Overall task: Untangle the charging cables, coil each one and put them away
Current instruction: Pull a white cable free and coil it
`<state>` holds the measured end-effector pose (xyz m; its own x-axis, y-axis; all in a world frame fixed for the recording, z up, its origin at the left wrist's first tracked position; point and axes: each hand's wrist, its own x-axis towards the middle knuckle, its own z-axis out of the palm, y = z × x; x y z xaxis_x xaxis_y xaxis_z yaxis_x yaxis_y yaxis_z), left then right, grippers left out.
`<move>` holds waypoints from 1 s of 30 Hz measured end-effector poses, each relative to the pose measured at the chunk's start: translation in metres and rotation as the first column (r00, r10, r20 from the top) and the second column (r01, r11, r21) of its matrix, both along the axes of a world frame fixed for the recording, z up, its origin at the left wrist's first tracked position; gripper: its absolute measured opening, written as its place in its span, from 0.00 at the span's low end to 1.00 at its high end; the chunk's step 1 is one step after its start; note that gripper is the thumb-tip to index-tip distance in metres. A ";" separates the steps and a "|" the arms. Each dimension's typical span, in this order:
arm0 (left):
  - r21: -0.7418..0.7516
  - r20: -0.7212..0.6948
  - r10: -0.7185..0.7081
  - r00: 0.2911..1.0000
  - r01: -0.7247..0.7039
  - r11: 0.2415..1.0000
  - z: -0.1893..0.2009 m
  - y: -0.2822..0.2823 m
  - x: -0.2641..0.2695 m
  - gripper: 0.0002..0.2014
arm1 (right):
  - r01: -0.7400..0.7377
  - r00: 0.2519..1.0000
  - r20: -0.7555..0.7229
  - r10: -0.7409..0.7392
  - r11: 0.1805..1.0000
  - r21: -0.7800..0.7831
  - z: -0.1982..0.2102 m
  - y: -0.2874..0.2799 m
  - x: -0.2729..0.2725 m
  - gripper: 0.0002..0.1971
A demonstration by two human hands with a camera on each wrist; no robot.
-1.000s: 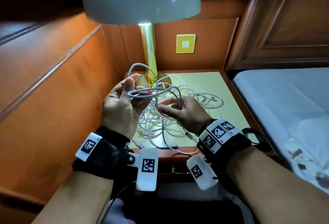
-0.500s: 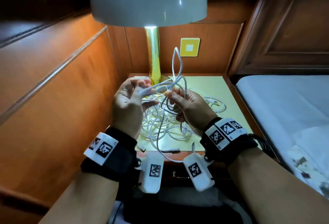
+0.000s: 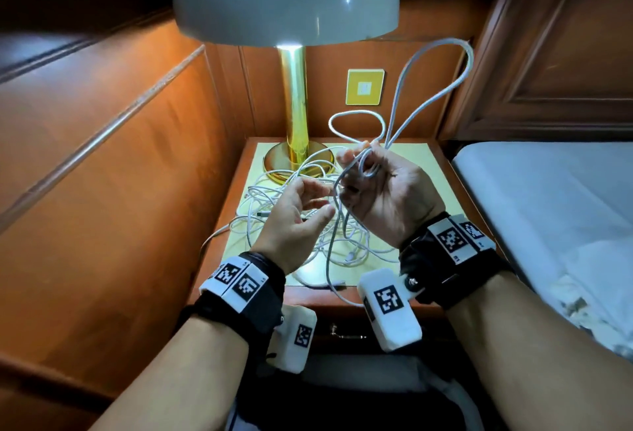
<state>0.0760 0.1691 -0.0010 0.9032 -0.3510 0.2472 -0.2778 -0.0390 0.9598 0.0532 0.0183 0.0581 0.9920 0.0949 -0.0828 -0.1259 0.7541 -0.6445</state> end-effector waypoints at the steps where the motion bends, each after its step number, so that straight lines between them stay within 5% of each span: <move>1: -0.060 -0.050 -0.046 0.998 0.043 0.997 0.000 -0.003 -0.001 0.13 | -0.008 1.000 0.015 0.007 1.000 0.020 -0.001 0.000 0.000 0.15; 5: 0.118 0.062 -0.074 0.995 0.066 0.991 -0.005 -0.005 -0.002 0.10 | -0.013 0.996 0.090 0.004 0.995 0.096 0.000 -0.002 -0.002 0.15; 14: 0.463 0.291 0.245 0.925 -0.360 0.810 -0.015 0.021 0.017 0.13 | 0.279 0.960 -0.078 -0.268 0.928 0.248 0.003 -0.051 -0.006 0.17; 17: 0.440 0.336 0.301 0.892 -0.432 0.787 -0.019 0.025 0.022 0.09 | 0.378 0.912 -0.185 -0.366 0.925 0.031 0.004 -0.055 -0.008 0.24; 20: 0.295 0.402 0.379 0.833 -0.510 0.808 -0.017 0.029 0.025 0.04 | 0.259 0.930 -0.173 -0.325 0.912 -0.320 -0.001 -0.050 -0.006 0.26; 24: 0.083 0.424 0.511 0.747 -0.595 0.800 -0.007 0.034 0.025 0.03 | 0.111 0.965 -0.097 -0.244 0.713 -0.692 -0.014 -0.035 -0.005 0.17; 27: -0.026 0.414 0.576 0.705 -0.623 0.782 0.003 0.036 0.025 0.02 | 0.124 0.982 0.017 -0.186 0.579 -0.806 -0.022 -0.022 -0.006 0.08; 30: -0.131 0.364 0.522 0.771 -0.512 0.849 0.012 0.032 0.020 0.05 | 0.158 0.987 0.116 -0.112 0.532 -0.832 -0.026 -0.013 -0.004 0.03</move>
<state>0.0961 0.2007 0.0107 0.7831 0.1520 0.6030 -0.5569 -0.2601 0.7888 0.0493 0.0057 0.0325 0.9914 -0.1303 -0.0086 -0.0251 -0.1253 -0.9918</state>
